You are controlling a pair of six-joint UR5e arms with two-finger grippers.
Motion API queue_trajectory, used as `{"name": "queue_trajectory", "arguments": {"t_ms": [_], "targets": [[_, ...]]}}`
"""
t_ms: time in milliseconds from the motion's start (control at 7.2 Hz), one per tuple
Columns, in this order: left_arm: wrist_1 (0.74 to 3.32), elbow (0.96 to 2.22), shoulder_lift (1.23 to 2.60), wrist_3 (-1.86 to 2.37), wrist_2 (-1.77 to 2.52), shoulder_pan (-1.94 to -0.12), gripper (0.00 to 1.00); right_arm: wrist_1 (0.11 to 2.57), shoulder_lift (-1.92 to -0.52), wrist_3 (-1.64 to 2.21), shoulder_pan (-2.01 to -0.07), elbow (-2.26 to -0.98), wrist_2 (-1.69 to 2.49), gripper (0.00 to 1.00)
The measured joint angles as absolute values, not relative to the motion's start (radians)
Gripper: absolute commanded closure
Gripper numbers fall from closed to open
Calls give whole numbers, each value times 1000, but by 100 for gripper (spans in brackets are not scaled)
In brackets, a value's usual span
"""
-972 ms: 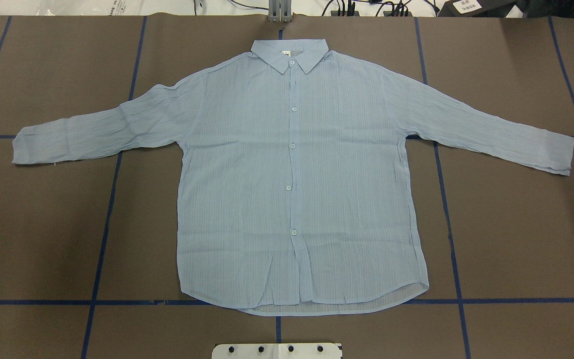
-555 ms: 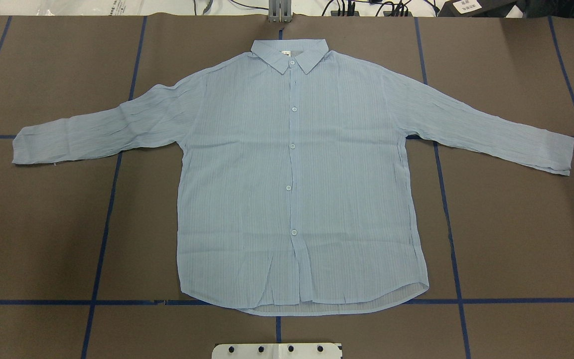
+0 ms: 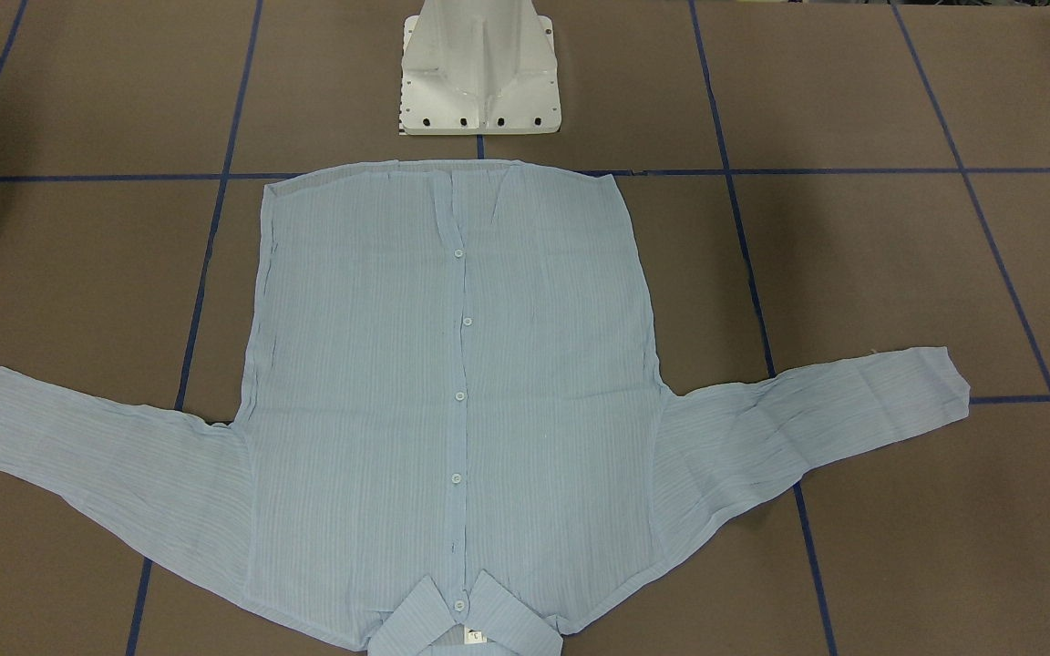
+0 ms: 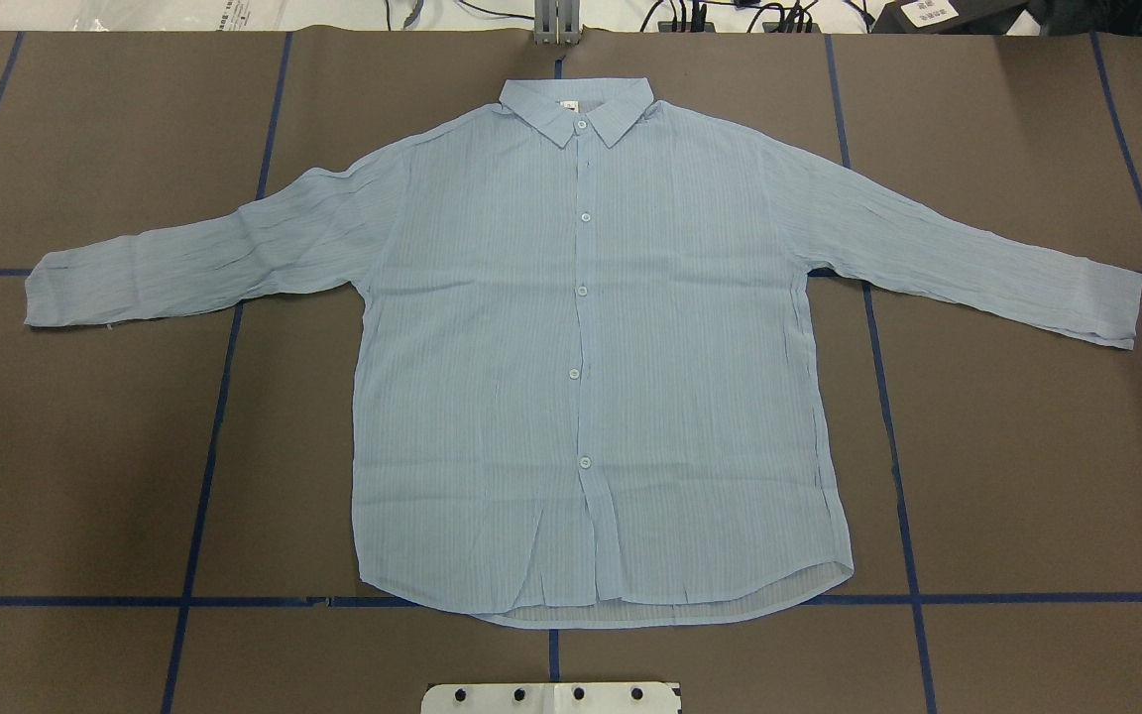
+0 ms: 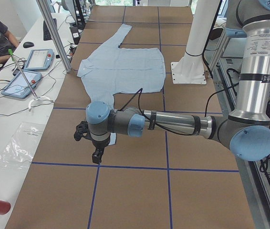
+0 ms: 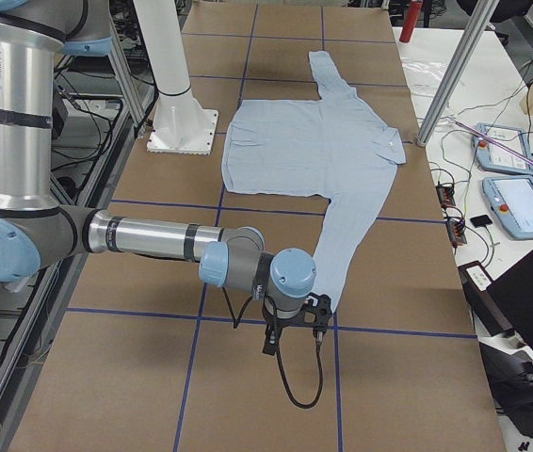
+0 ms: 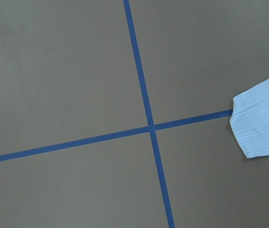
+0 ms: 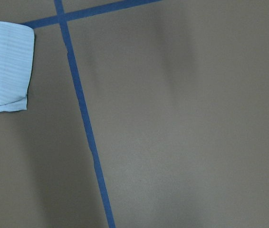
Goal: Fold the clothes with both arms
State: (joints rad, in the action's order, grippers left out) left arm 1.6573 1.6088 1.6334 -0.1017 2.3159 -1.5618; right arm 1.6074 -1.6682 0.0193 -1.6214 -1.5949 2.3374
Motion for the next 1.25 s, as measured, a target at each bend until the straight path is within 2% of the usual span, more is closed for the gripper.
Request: {"name": "queue_trajectory", "arguments": {"t_ms": [417, 1250], "targets": [[1726, 1619, 1641, -103, 2325, -1559, 0, 1210, -1610, 51, -1605, -1419, 2354, 0], [1943, 1569, 1634, -43, 2326, -1550, 0, 940, -1496, 277, -1342, -1370, 2364, 0]]}}
